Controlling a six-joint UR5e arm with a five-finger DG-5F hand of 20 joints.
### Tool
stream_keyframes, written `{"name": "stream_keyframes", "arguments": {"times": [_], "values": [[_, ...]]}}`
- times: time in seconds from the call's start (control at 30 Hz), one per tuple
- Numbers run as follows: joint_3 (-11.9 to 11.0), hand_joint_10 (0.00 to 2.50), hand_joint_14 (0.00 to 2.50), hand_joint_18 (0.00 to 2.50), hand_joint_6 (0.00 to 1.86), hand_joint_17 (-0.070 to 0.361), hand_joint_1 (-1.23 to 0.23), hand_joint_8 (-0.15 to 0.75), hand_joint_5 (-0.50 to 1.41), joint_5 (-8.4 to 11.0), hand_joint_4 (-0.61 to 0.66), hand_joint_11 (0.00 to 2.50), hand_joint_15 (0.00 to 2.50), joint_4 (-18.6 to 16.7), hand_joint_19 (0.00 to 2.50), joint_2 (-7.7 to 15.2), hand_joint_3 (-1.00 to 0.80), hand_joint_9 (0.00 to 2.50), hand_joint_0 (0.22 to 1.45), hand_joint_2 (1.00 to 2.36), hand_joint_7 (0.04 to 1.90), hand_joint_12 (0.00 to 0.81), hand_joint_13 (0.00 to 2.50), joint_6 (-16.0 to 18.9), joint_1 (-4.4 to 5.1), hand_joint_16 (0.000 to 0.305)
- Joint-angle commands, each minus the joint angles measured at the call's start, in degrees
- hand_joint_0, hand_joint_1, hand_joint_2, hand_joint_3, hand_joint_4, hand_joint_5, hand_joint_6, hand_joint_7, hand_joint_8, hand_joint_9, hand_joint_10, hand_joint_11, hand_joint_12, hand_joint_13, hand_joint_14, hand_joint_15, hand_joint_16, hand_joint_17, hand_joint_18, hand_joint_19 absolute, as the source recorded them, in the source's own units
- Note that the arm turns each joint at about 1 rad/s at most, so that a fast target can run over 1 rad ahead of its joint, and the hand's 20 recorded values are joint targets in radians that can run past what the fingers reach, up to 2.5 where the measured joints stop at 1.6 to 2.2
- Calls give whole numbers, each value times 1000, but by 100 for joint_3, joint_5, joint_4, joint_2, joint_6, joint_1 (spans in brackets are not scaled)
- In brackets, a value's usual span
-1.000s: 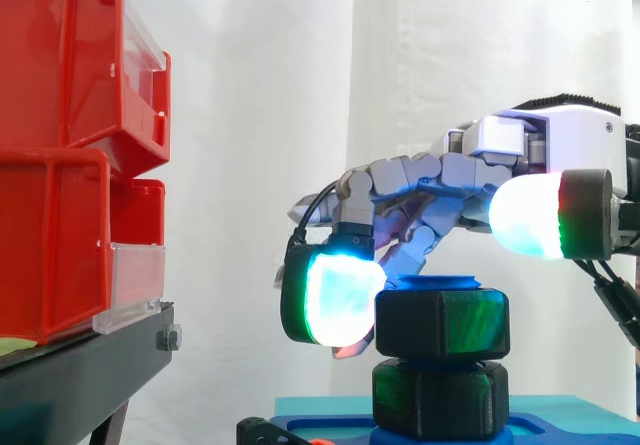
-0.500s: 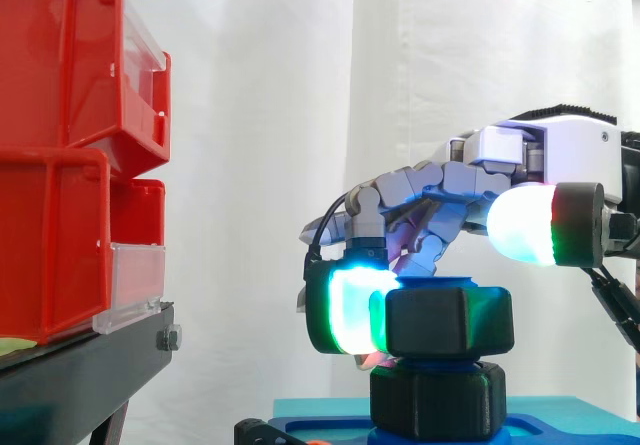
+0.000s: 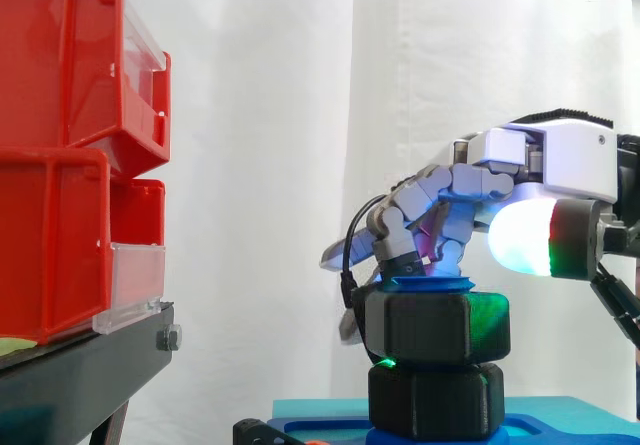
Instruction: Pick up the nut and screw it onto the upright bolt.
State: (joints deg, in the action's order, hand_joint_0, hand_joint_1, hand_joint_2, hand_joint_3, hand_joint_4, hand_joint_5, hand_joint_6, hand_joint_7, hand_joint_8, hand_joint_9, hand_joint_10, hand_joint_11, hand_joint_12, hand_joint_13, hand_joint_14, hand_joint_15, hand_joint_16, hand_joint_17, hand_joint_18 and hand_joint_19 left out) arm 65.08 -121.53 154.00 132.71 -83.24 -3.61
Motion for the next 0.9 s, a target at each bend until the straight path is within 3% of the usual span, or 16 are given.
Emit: {"name": "stream_keyframes", "arguments": {"times": [0.0, 0.1, 0.23, 0.5, 0.7, 0.87], "values": [[-49, 0, 0, 628, 747, 18, -202, 258, 21, -55, 63, 42, 20, -20, 15, 0, -500, 1444, 554, 1000, 1135, 147, 1015, 1, -34, 8], [-136, 1, 0, 655, 725, 17, -201, 258, 27, -126, 68, 82, 14, -2, 30, 0, -500, 1482, 554, 1000, 1163, 145, 1029, -8, -78, 8], [-189, 3, 0, 560, 500, 25, -164, 276, 31, -178, 163, 105, 3, -28, 0, 0, -500, 1406, 546, 1000, 1528, 173, 929, 1, -131, 11], [-277, 0, 0, 410, 504, 40, -116, 255, -50, -178, 270, 0, 0, -28, 0, 0, -500, 1144, 537, 1000, 933, 207, 744, 1, -140, 18], [-268, 0, 0, 310, 502, 50, -94, 233, -83, -169, 225, 0, 0, -20, 0, 0, -500, 995, 529, 1000, 735, 222, 618, 1, -104, 22], [-251, 0, 0, 199, 502, 59, -70, 214, -99, -11, 217, 0, 0, -28, 0, 44, -500, 837, 523, 1000, 676, 248, 518, -8, 19, 26]]}}
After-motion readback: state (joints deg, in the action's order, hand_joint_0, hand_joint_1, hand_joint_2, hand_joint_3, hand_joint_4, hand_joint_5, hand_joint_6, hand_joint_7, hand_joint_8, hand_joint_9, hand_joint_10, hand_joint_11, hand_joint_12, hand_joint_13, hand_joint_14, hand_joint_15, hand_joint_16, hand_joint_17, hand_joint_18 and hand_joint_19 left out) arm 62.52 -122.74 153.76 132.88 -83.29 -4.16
